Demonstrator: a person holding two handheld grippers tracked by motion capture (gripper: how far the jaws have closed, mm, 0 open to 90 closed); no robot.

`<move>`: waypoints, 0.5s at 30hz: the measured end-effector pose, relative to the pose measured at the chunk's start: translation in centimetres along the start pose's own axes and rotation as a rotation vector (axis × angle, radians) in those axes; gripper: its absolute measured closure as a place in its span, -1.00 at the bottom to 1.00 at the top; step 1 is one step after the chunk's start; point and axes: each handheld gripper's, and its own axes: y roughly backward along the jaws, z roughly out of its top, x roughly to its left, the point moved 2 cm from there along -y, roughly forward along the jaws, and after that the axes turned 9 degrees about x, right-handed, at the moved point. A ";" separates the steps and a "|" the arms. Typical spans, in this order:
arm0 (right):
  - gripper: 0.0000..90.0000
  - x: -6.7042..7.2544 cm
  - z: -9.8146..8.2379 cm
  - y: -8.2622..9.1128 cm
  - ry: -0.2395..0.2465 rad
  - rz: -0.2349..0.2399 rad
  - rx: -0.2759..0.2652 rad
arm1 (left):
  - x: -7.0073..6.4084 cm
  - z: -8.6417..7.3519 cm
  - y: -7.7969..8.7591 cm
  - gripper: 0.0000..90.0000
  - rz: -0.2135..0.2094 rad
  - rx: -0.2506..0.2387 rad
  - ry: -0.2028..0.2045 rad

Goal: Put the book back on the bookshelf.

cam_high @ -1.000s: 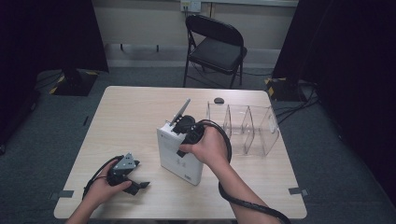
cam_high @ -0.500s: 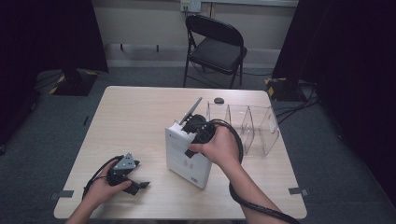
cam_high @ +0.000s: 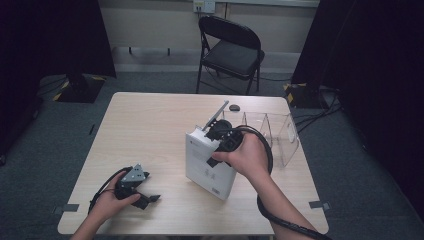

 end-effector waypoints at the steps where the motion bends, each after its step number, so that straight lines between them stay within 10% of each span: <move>1: 0.15 0.0 -0.1 0.1 0.003 -0.005 0.002 | 0.0 0.0 0.0 -0.88 0.000 0.001 -0.001; 15: 0.15 -0.6 -1.8 0.8 -0.031 0.003 -0.009 | 0.1 0.1 -0.2 -1.00 0.017 0.016 0.023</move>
